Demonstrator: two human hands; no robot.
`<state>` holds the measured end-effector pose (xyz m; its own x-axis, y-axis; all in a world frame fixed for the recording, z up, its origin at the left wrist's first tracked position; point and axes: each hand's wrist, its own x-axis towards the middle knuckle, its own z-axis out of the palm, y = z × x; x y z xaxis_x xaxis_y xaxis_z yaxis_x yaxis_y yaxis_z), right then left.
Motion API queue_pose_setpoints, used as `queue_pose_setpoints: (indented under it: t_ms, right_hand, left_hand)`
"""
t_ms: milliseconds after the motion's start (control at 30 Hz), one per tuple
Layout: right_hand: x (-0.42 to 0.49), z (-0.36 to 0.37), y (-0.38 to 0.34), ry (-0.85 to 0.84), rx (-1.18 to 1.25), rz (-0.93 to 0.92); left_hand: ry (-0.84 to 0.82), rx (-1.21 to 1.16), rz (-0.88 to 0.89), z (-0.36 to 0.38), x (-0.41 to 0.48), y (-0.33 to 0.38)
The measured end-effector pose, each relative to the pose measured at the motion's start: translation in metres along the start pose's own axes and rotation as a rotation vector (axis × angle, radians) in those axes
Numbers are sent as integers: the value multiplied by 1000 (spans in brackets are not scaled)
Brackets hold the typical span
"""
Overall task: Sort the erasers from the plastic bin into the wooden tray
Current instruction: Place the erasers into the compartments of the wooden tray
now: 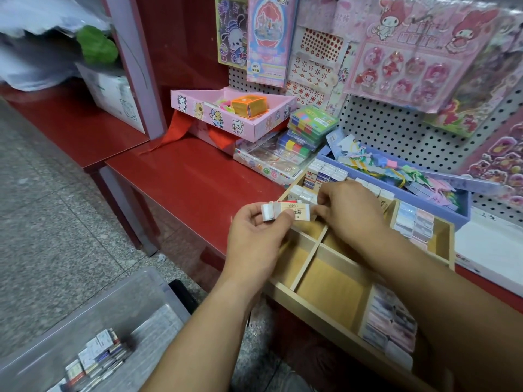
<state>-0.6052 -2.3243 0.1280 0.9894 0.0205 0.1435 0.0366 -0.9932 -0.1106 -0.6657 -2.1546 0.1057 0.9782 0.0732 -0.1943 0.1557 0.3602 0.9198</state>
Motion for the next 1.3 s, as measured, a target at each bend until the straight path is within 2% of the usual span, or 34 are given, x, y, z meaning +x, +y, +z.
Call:
queue_pose_setpoints:
  t_ms: [133, 200, 300, 500, 767, 867, 933, 1033, 1067, 1167, 1300]
  right_hand:
    - [-13, -15, 3, 49, 176, 24]
    - [-28, -21, -3, 62, 414, 60]
    - [-49, -25, -16, -52, 816, 140]
    - [-62, -15, -17, -142, 1343, 348]
    - [-61, -15, -7, -249, 1610, 506]
    - [-61, -18, -4, -224, 1540, 480]
    - [-56, -24, 3, -120, 1432, 462]
    - [-39, -36, 26, 157, 991, 432]
    - [-32, -37, 36, 203, 849, 396]
    - [-11, -26, 61, 163, 486, 331]
    - [9, -8, 72, 66, 231, 282]
  left_hand:
    - [6, -4, -2, 0, 0, 0]
    - [0, -14, -2, 0, -1, 1]
    - [-27, -18, 5, 2, -3, 3]
    - [-102, -13, 25, 4, -5, 3]
    - [-107, -54, 8, 5, -6, 2]
    - [-78, -58, -6, 6, -5, 2]
    - [-50, -55, -14, 7, -5, 2]
    - [-27, -43, -15, 8, -5, 2]
    - [-24, -41, -15, 7, -6, 2]
    - [-19, -30, -16, 7, -5, 2]
    - [-17, -20, -12, 8, -5, 1]
